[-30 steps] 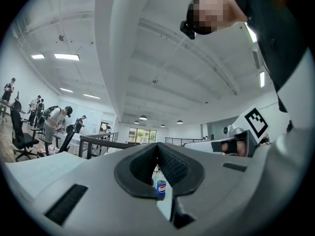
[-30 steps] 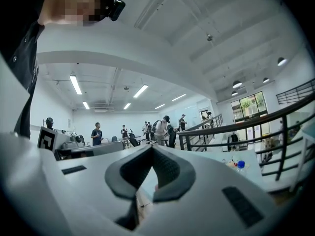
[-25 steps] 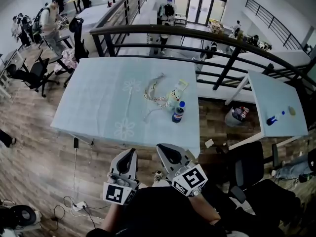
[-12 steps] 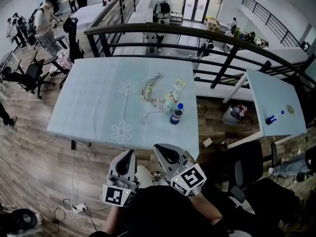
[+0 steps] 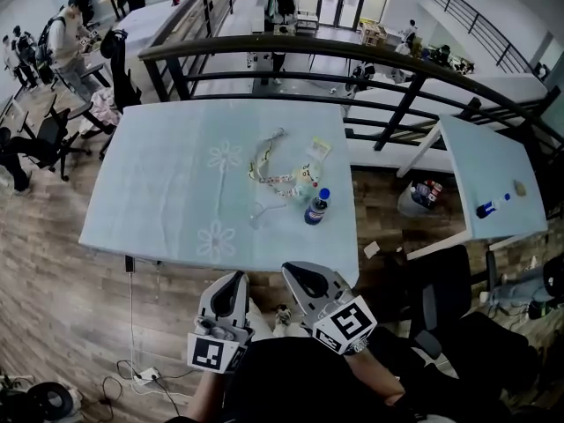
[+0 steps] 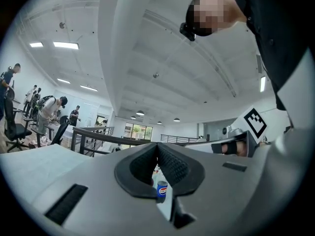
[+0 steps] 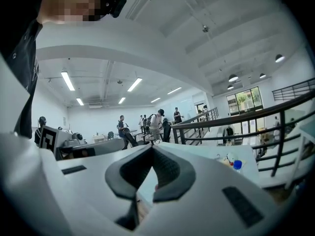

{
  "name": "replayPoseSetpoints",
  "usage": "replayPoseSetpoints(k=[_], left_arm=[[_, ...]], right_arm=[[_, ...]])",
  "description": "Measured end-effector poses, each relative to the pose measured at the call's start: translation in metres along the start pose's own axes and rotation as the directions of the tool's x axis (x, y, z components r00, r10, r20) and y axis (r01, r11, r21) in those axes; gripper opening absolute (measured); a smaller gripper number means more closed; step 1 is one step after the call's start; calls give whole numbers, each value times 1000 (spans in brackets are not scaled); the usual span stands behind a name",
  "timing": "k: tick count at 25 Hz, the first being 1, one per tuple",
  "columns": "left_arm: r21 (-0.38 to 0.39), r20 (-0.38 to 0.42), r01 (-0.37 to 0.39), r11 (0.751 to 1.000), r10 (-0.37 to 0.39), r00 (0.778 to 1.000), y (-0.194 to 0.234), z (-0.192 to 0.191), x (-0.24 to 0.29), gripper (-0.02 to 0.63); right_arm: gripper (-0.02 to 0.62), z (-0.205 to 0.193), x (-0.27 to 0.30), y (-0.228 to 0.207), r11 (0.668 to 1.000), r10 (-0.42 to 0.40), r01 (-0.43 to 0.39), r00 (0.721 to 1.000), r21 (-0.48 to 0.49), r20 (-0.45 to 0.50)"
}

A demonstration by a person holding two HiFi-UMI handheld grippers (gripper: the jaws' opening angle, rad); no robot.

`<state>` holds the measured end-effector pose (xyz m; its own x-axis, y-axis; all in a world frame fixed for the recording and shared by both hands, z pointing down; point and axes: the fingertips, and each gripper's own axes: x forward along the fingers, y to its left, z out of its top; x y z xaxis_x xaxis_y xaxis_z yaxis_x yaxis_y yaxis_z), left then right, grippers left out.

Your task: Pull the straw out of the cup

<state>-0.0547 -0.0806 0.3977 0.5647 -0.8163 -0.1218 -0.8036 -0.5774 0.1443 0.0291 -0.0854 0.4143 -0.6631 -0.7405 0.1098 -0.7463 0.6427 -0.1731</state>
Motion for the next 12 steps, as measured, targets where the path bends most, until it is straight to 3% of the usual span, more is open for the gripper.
replayPoseSetpoints(k=[4, 12], left_arm=[[17, -53, 12, 1000, -11, 999, 15, -7, 9, 12], [14, -83, 44, 999, -43, 996, 48, -14, 37, 14]], right_arm=[[9, -2, 17, -7, 1000, -7, 7, 1000, 16, -7], [9, 2, 54, -22, 999, -37, 37, 999, 28, -12]])
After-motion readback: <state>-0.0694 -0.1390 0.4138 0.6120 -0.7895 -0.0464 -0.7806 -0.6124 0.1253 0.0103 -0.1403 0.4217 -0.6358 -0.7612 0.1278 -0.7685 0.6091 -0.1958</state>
